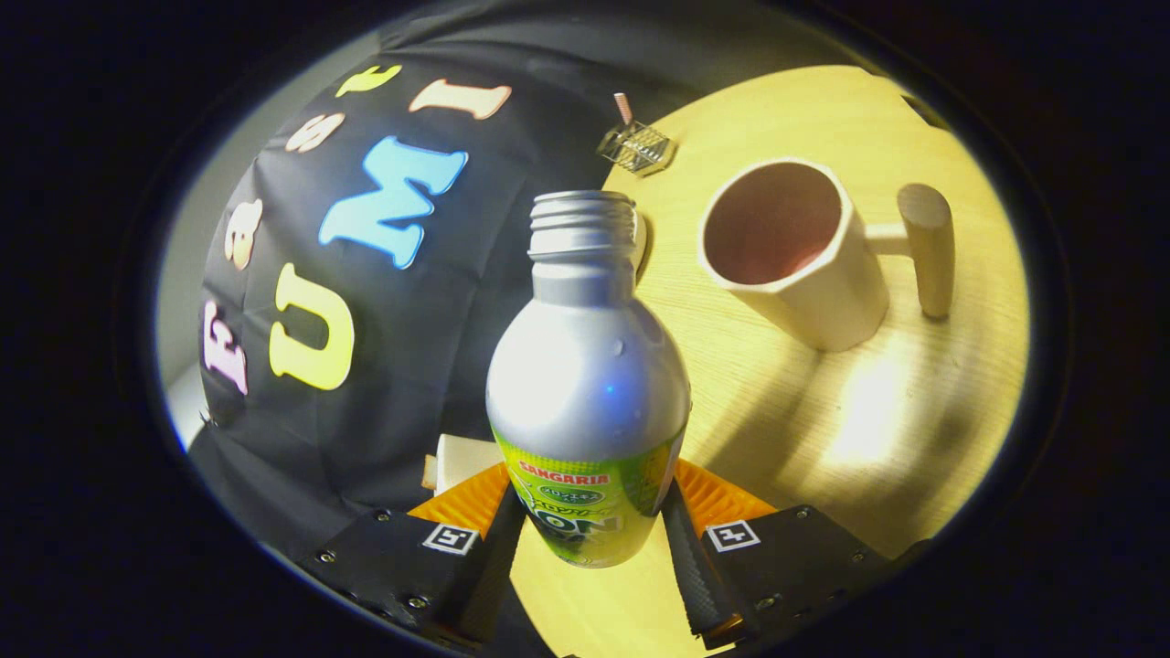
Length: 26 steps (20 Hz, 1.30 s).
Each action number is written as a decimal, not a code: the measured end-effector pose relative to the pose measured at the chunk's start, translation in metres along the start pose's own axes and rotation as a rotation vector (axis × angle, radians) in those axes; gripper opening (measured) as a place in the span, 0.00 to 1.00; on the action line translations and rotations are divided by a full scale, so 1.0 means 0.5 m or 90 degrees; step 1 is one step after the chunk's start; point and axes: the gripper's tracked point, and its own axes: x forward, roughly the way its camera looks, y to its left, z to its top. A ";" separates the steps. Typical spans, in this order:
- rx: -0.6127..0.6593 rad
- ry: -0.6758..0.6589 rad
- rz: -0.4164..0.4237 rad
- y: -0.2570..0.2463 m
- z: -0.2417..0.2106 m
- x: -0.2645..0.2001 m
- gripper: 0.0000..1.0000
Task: Take the bottle from table, then pour the juice into the cup, finally place the bottle on the coaster
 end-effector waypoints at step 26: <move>-0.547 -0.119 -0.095 0.112 -0.017 0.113 0.76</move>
